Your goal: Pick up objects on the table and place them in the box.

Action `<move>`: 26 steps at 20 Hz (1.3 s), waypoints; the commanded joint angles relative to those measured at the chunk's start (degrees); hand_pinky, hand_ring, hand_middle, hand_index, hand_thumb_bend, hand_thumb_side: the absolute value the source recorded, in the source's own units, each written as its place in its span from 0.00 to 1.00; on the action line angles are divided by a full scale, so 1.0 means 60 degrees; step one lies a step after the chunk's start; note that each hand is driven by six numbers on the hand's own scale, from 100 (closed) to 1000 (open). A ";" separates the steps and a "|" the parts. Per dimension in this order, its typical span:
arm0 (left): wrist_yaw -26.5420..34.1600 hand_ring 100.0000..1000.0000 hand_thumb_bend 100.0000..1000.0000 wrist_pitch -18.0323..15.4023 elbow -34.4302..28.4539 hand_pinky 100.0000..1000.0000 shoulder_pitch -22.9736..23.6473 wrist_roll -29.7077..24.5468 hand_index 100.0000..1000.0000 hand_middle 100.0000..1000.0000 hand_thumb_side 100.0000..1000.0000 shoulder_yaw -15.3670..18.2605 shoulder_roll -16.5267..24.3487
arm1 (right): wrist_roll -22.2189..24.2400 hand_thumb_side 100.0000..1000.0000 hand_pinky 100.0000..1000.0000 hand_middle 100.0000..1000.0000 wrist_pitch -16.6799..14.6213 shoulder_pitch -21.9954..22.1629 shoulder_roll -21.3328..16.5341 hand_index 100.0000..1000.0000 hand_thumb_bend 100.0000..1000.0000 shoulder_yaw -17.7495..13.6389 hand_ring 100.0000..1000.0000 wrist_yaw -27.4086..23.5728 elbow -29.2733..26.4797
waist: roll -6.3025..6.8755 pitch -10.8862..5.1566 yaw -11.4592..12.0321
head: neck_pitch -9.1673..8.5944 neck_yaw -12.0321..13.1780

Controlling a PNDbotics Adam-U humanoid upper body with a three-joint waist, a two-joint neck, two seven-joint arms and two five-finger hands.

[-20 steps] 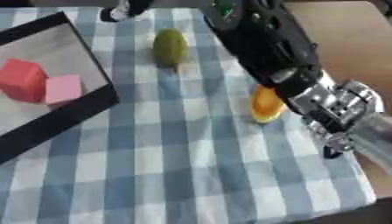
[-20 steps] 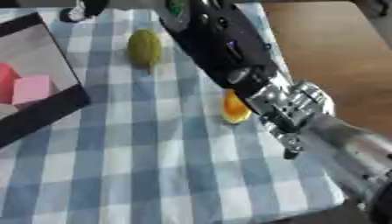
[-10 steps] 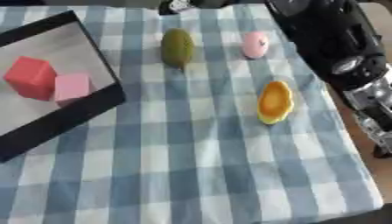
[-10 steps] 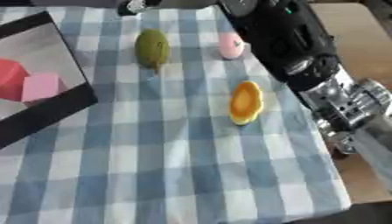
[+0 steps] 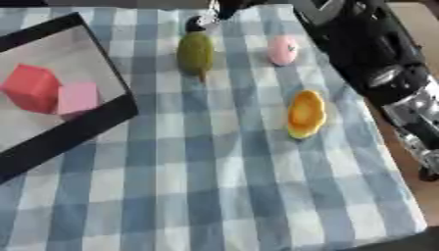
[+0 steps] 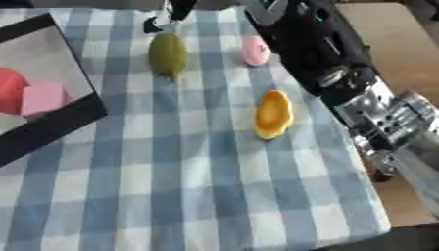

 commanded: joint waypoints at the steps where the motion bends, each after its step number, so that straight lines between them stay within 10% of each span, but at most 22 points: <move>1: 0.0019 0.91 0.00 -0.0007 -0.0069 0.82 -0.0065 -0.0051 0.85 0.79 0.80 0.0087 0.0303 | -0.0087 0.16 0.87 0.81 -0.0040 -0.0073 -0.0324 0.91 0.48 -0.0049 0.82 0.0184 0.0338 | 0.0040 -0.0237 -0.0012 | -0.0017 -0.0094; 26: 0.0135 0.92 0.00 -0.0018 0.0000 0.82 -0.0167 -0.0165 0.84 0.79 0.80 0.0073 0.0186 | -0.0235 0.24 0.86 0.79 -0.0109 0.0096 -0.0051 0.92 0.46 -0.0135 0.82 -0.0057 0.2026 | 0.0034 0.0195 0.0080 | -0.0017 -0.0070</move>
